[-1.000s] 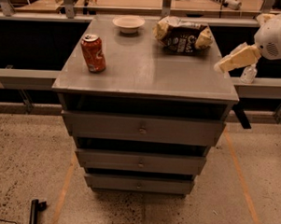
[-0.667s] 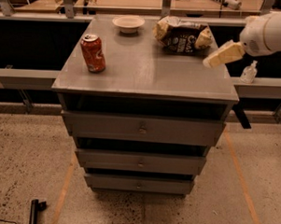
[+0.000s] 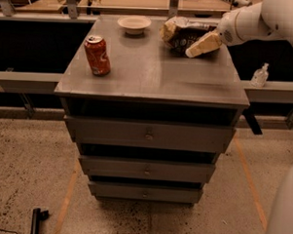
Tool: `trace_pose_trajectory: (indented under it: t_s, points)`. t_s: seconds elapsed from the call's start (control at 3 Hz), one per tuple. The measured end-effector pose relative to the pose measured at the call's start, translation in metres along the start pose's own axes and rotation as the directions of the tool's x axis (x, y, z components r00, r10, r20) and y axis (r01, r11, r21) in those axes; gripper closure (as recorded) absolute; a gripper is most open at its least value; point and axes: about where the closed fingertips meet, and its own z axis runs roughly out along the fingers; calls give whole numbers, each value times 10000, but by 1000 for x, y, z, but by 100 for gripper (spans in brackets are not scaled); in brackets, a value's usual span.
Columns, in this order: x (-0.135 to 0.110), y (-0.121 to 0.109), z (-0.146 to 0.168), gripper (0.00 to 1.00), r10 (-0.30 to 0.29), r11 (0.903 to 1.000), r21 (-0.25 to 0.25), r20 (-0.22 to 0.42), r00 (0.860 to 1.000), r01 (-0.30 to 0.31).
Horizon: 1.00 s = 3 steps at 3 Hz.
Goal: Move brown chip bag near coke can
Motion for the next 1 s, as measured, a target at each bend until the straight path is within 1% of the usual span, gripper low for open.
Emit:
trace_pose_trajectory:
  t_s: [0.33, 0.67, 1.0]
  points:
    - [-2, -24, 26, 0, -21, 9997, 264, 46, 10000, 20]
    - [10, -53, 36, 15, 49, 9976, 691, 117, 9999, -57]
    - [19, -68, 42, 36, 5, 9974, 725, 407, 9992, -35]
